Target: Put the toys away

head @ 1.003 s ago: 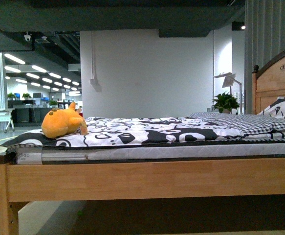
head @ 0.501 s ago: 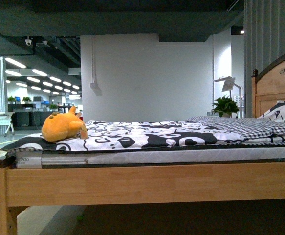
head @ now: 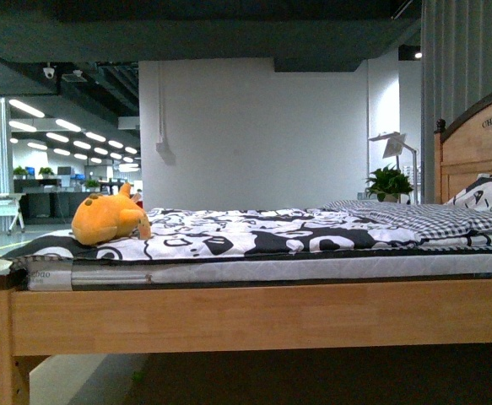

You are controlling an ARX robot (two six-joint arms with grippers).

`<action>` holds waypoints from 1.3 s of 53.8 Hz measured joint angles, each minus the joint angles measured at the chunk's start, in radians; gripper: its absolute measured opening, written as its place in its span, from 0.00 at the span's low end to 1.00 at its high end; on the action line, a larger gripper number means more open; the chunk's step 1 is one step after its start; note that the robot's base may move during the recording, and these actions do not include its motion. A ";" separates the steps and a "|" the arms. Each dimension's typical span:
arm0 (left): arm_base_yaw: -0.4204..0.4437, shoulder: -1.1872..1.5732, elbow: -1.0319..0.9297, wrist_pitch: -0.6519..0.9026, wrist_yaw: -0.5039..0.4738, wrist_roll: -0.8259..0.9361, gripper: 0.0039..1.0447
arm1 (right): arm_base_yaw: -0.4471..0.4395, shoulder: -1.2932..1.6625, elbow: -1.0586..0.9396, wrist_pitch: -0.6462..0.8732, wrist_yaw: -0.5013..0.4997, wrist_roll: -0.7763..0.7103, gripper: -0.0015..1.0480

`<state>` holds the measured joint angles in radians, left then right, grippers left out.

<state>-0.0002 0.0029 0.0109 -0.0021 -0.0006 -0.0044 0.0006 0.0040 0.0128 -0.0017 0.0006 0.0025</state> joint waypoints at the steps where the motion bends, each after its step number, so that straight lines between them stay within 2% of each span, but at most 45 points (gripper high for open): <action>1: 0.000 0.000 0.000 0.000 0.000 0.000 0.95 | 0.000 0.000 0.000 0.000 0.000 0.000 1.00; 70: 0.000 0.000 0.000 0.000 0.000 0.000 0.95 | 0.000 0.000 0.000 0.000 0.000 0.000 1.00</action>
<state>-0.0002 0.0029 0.0109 -0.0021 -0.0002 -0.0044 0.0006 0.0040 0.0128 -0.0017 0.0006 0.0025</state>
